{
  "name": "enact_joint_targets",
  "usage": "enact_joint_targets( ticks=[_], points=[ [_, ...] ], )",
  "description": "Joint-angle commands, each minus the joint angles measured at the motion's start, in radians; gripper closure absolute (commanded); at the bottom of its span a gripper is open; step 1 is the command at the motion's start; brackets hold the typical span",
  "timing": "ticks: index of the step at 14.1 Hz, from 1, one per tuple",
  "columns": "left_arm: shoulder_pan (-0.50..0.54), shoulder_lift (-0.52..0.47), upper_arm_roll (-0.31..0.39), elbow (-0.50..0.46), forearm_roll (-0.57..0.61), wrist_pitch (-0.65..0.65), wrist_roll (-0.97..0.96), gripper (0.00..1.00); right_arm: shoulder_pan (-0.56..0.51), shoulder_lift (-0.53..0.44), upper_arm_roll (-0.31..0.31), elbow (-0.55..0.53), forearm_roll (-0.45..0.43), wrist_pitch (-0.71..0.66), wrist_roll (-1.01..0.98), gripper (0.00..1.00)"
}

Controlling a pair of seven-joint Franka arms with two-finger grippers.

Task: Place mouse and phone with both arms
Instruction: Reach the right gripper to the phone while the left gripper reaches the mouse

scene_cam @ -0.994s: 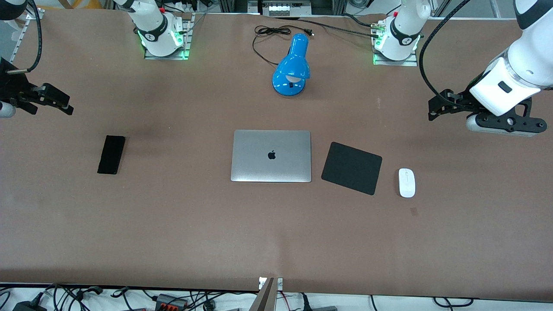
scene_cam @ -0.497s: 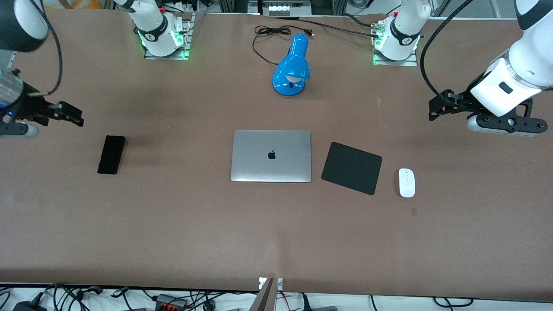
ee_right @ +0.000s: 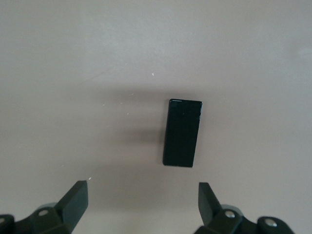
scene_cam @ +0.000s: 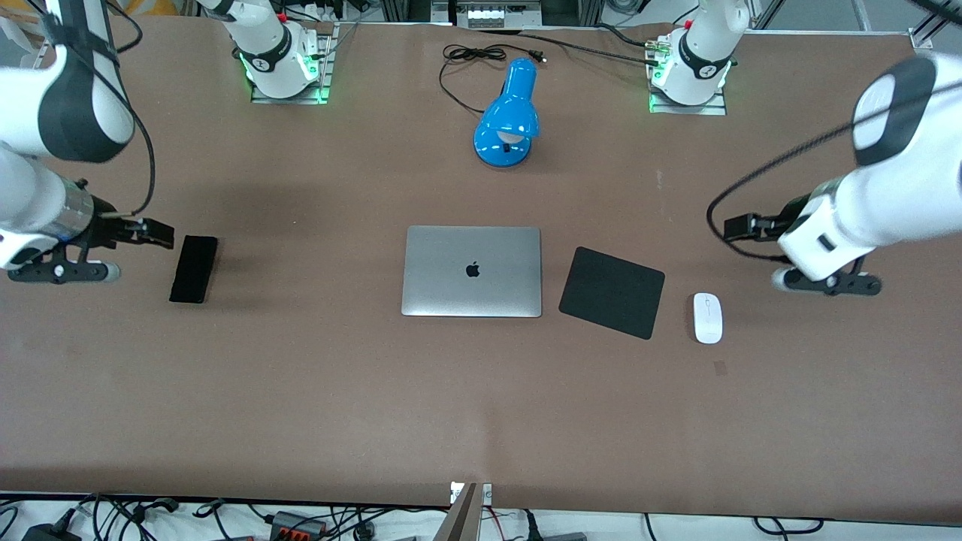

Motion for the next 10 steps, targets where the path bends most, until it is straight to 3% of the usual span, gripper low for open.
enact_joint_targets(
  ticks=[1, 4, 10],
  points=[
    [0.003, 0.169, 0.003, 0.056, -0.002, 0.034, 0.011, 0.00, -0.048, 0.112, 0.003, 0.004, -0.003, 0.062, 0.013, 0.00],
    [0.000, 0.300, 0.009, 0.057, 0.108, 0.117, 0.014, 0.00, -0.098, 0.224, 0.005, -0.008, 0.010, 0.151, 0.012, 0.00],
    [0.006, 0.420, 0.009, 0.056, 0.136, 0.230, 0.032, 0.00, -0.166, 0.235, 0.005, -0.132, 0.066, 0.277, 0.012, 0.00]
  ],
)
